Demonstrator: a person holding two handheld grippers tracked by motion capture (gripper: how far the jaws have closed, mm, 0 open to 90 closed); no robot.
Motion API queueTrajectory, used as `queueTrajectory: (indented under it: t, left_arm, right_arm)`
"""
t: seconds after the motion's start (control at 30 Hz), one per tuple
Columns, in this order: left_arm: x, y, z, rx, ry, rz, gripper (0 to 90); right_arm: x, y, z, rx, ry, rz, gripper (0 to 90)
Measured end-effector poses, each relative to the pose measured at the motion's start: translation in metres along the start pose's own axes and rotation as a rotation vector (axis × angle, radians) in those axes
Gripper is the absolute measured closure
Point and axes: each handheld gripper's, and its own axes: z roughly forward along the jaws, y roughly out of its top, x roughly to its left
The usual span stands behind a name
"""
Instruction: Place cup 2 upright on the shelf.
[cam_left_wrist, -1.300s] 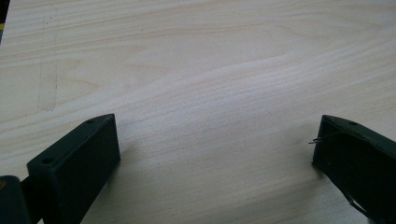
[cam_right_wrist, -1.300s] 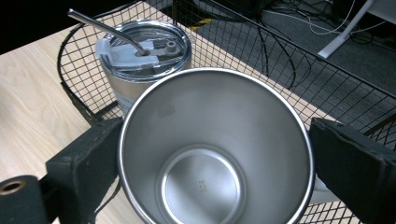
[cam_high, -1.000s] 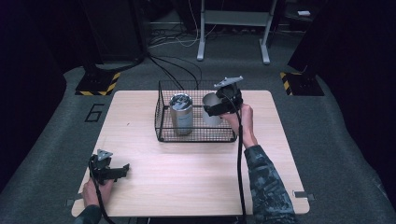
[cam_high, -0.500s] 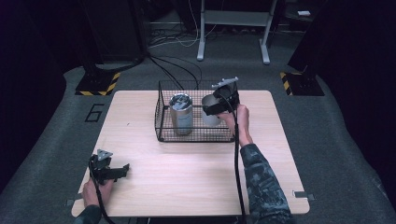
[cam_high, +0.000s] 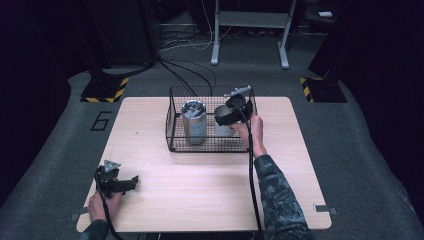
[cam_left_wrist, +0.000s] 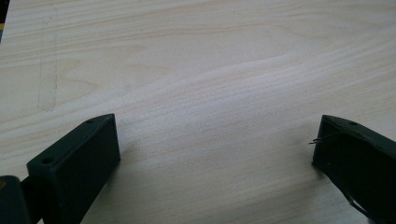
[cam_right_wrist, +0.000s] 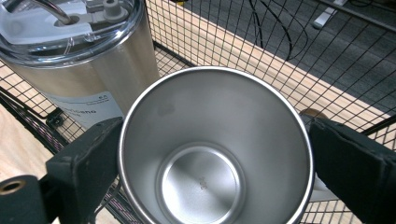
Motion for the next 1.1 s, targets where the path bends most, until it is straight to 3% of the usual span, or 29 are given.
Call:
queueTrajectory:
  t: [0.1, 0.2, 0.6, 1.1]
  left_arm:
    - [0.000, 0.000, 0.000, 0.000, 0.000, 0.000, 0.5]
    - [0.000, 0.000, 0.000, 0.000, 0.000, 0.000, 0.4]
    - [0.000, 0.000, 0.000, 0.000, 0.000, 0.000, 0.4]
    - [0.000, 0.000, 0.000, 0.000, 0.000, 0.000, 0.4]
  right_arm:
    - [0.002, -0.001, 0.003, 0.006, -0.001, 0.026, 5.6]
    - [0.001, -0.002, 0.007, 0.011, 0.002, 0.012, 5.6]
    - [0.002, -0.011, 0.021, 0.041, 0.006, 0.045, 5.6]
    - [0.005, -0.015, 0.036, 0.055, -0.007, 0.032, 5.6]
